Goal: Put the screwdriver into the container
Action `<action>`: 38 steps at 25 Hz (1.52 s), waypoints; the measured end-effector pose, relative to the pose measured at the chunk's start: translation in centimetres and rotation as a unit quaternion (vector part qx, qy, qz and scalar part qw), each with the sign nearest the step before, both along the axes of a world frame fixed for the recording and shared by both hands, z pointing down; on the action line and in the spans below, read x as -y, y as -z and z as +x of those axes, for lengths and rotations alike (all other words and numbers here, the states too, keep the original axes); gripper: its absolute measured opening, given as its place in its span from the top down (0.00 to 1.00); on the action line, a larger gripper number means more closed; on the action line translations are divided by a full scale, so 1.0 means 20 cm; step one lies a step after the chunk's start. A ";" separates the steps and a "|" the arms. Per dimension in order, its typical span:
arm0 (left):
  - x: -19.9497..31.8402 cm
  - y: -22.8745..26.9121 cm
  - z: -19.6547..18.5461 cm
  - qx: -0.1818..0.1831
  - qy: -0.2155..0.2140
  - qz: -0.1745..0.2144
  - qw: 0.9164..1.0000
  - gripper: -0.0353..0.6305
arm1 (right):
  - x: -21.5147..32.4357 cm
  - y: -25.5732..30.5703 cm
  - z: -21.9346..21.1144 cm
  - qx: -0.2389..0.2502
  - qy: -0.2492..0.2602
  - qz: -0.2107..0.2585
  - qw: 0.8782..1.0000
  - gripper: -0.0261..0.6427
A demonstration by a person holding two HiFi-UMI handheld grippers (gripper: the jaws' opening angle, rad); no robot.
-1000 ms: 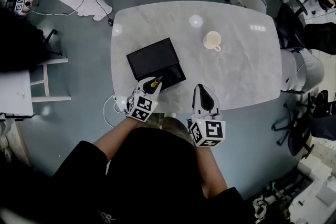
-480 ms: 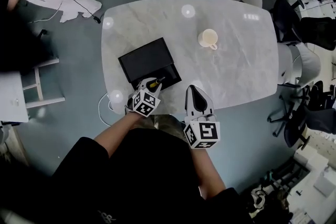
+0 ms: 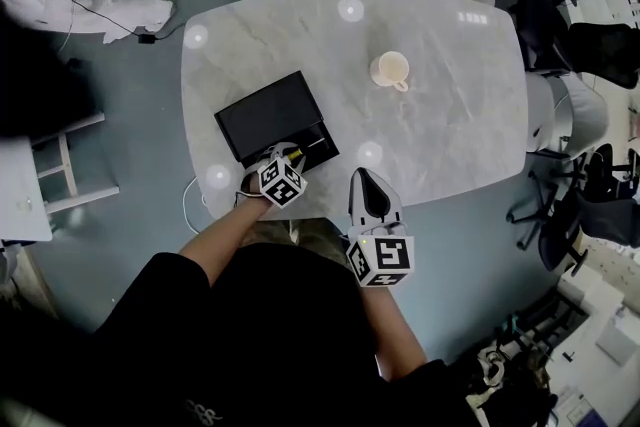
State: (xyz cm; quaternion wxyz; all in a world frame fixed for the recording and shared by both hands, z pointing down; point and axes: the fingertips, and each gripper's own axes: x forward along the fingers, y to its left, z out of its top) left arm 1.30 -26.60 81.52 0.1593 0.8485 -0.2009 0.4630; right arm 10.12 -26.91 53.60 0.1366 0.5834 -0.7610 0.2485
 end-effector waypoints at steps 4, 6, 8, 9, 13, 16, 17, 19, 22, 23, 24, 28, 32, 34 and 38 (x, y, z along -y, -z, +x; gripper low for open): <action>-0.02 -0.06 0.00 0.013 0.006 -0.014 1.000 0.81 | 0.01 -0.02 0.02 -0.001 -0.004 -0.003 1.000 0.94; -0.01 -0.06 -0.01 0.014 0.013 -0.015 1.000 0.81 | 0.04 0.00 0.04 -0.002 -0.004 0.000 1.000 0.94; 0.01 -0.04 0.00 0.017 0.013 -0.014 1.000 0.81 | 0.06 0.01 0.07 -0.002 -0.007 0.001 1.000 0.94; 0.00 -0.04 0.00 0.018 0.012 -0.015 1.000 0.81 | 0.06 0.02 0.08 -0.002 -0.008 0.001 1.000 0.94; -0.17 -0.04 -0.07 0.015 0.013 -0.018 1.000 0.80 | -0.12 0.04 0.02 -0.005 -0.002 0.008 1.000 0.94; -0.10 -0.07 -0.05 0.015 0.028 -0.013 0.999 0.76 | -0.10 0.03 0.05 0.000 0.000 0.010 1.000 0.94; -0.06 -0.07 -0.04 0.014 0.034 -0.012 0.999 0.75 | -0.07 0.03 0.08 0.011 -0.003 0.009 1.000 0.94; -0.10 -0.03 -0.08 0.006 0.047 -0.009 0.999 0.71 | -0.15 0.05 0.04 0.033 -0.004 0.008 0.999 0.94; -0.26 0.03 -0.24 -0.007 0.065 -0.002 0.998 0.64 | -0.37 0.07 -0.14 0.037 0.018 0.016 0.999 0.94; -0.28 0.05 -0.27 -0.011 0.071 0.000 0.997 0.63 | -0.41 0.07 -0.18 0.036 0.028 0.018 0.999 0.94; -0.29 0.07 -0.27 -0.016 0.076 0.003 0.997 0.62 | -0.43 0.06 -0.18 0.036 0.037 0.019 0.999 0.94; -0.23 0.22 -0.16 -0.030 0.090 0.028 0.995 0.62 | -0.41 0.07 -0.07 0.040 0.056 0.022 0.997 0.94; -0.24 0.38 -0.11 -0.059 0.124 0.036 0.990 0.62 | -0.40 0.10 0.02 0.045 0.061 0.028 0.997 0.94; -0.27 0.47 -0.10 -0.081 0.145 0.029 0.986 0.62 | -0.38 0.12 0.06 0.045 0.066 0.035 0.996 0.94; -0.32 0.73 -0.16 -0.124 0.188 0.058 0.973 0.62 | -0.40 0.15 0.07 0.042 0.073 0.051 0.995 0.94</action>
